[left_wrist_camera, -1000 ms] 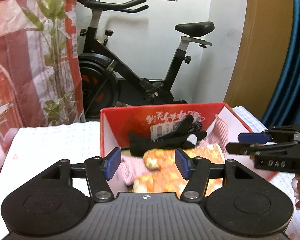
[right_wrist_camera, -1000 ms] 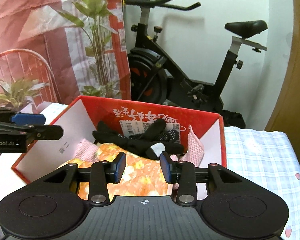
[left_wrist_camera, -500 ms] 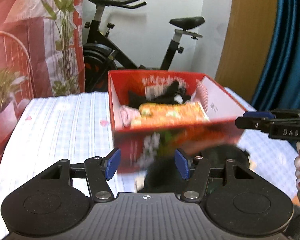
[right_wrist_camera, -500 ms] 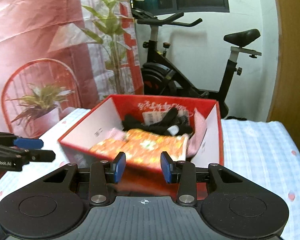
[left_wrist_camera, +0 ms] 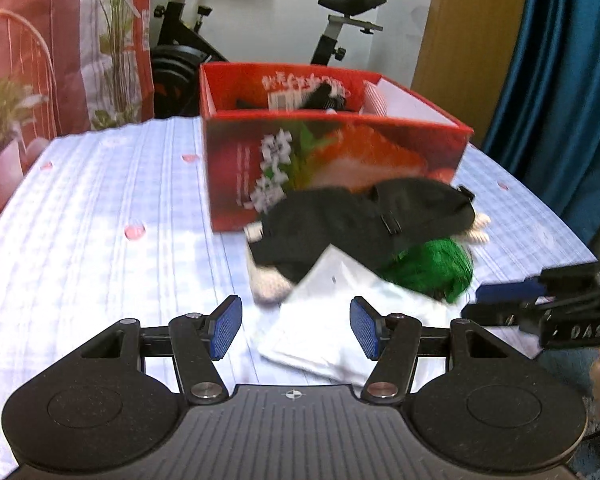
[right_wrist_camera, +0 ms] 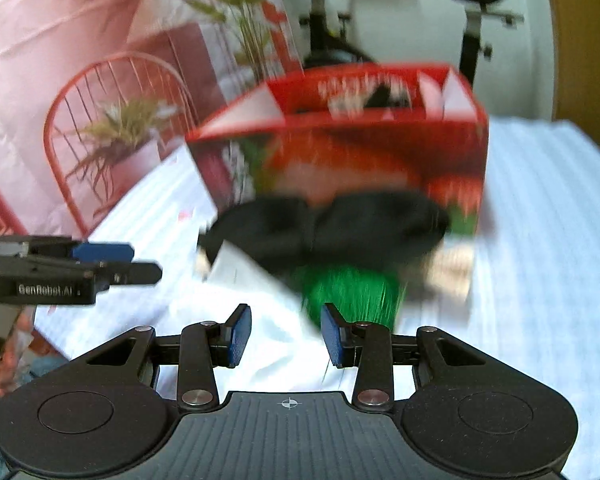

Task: Organize soft objects
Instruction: 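Move both tools back down to the white plastic bag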

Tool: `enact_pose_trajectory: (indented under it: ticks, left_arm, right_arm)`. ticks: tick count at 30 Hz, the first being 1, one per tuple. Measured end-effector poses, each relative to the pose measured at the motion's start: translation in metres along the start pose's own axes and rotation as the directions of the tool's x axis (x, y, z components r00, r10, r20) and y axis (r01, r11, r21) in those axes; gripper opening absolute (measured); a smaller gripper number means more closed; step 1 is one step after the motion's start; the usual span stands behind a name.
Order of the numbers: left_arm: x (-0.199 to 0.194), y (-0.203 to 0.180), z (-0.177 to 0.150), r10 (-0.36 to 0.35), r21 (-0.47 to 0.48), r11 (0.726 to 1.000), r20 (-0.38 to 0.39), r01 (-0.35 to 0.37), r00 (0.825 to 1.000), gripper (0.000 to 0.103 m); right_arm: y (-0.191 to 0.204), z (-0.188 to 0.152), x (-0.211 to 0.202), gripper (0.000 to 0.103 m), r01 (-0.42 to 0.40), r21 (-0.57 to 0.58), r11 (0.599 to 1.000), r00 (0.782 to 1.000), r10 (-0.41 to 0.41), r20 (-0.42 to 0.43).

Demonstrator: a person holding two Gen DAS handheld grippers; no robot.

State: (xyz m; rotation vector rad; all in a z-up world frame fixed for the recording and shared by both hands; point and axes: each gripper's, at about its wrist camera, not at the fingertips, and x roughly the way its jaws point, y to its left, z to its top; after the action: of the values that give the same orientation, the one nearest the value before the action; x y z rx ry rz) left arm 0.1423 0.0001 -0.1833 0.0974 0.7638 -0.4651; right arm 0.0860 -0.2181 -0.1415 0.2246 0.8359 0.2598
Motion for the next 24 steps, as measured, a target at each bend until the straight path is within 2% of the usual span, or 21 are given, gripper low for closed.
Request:
enact_pose_trajectory:
  ticks: [5, 8, 13, 14, 16, 17, 18, 24]
  left_arm:
    - [0.004, 0.001, -0.014, -0.013, -0.033, 0.999, -0.015, 0.013, 1.000, 0.062]
    - [0.006, 0.003, -0.018, -0.014, -0.046, 0.999, -0.015, 0.014, 1.000, 0.062]
    - [0.011, 0.008, -0.022, -0.013, -0.078, 0.997, -0.019, 0.011, 1.000, 0.062]
    - [0.012, 0.009, -0.022, -0.012, -0.083, 0.996, -0.022, 0.010, 1.000, 0.062]
    - [0.015, 0.011, -0.023, -0.008, -0.090, 0.996, -0.029, 0.006, 1.000, 0.062]
    - [0.016, 0.012, -0.024, -0.007, -0.094, 0.996, -0.031, 0.004, 0.999, 0.062]
    - [0.018, 0.013, -0.024, -0.007, -0.097, 0.995, -0.034, 0.003, 0.999, 0.062]
    - [0.030, 0.016, -0.025, 0.007, -0.111, 0.994, -0.056, -0.014, 0.998, 0.062]
  right_arm:
    - [-0.002, -0.027, 0.013, 0.037, 0.016, 0.086, 0.996, 0.996, -0.008, -0.085]
    - [-0.002, -0.033, 0.018, 0.042, 0.020, 0.118, 0.993, 0.994, -0.007, -0.111]
    - [0.002, -0.032, 0.030, 0.040, 0.016, 0.096, 0.995, 0.993, -0.004, -0.121]
    - [0.003, -0.030, 0.033, 0.037, 0.022, 0.084, 0.996, 0.993, -0.011, -0.121]
    - [0.004, -0.026, 0.037, 0.024, 0.053, 0.054, 0.997, 0.992, -0.046, -0.121]
    - [0.003, -0.024, 0.039, 0.014, 0.066, 0.044, 0.997, 0.991, -0.060, -0.122]
    - [0.001, -0.022, 0.040, 0.009, 0.064, 0.046, 0.997, 0.991, -0.058, -0.119]
    - [-0.004, -0.015, 0.050, 0.003, 0.055, 0.032, 0.998, 0.994, -0.052, -0.098]
